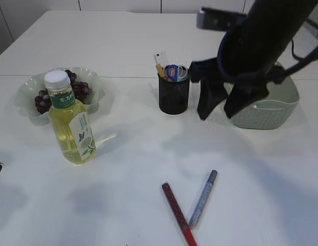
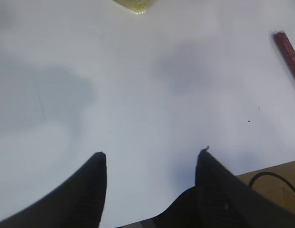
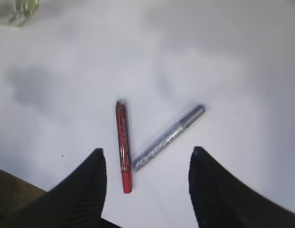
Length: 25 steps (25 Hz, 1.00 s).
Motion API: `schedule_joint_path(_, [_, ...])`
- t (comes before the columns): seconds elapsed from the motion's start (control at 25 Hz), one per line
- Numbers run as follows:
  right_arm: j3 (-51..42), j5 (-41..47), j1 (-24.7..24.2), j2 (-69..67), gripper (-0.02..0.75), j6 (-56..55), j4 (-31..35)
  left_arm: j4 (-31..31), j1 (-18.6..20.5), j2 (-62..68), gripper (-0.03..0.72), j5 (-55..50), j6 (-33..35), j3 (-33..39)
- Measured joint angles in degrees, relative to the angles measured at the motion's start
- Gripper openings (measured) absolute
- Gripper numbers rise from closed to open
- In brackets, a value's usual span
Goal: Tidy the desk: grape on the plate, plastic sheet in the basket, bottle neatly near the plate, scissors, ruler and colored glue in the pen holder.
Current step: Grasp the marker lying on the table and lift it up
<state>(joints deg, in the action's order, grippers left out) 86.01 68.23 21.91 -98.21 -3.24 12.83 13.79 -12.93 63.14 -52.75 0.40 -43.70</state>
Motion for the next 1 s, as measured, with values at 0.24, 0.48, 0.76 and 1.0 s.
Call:
schedule_joint_path(0.24, [-12.8, -7.3, 1.1, 0.0, 0.44, -7.0, 0.0, -1.0, 0.0, 0.0, 0.434, 0.0, 0.0, 0.0])
schedule_joint_path(0.48, [-21.4, -18.1, 1.5, 0.0, 0.439, -21.5, -0.1, -1.7, 0.0, 0.0, 0.434, 0.2, 0.0, 0.0])
schedule_joint_path(0.76, [-21.6, -25.4, 3.4, -2.5, 0.439, -39.2, -3.7, -2.7, 0.0, 0.0, 0.434, 2.0, 0.0, 0.0])
schedule_joint_path(1.0, [-21.6, -25.4, 3.5, -7.6, 0.439, -44.0, -4.8, -3.2, 0.0, 0.0, 0.434, 2.6, 0.0, 0.0])
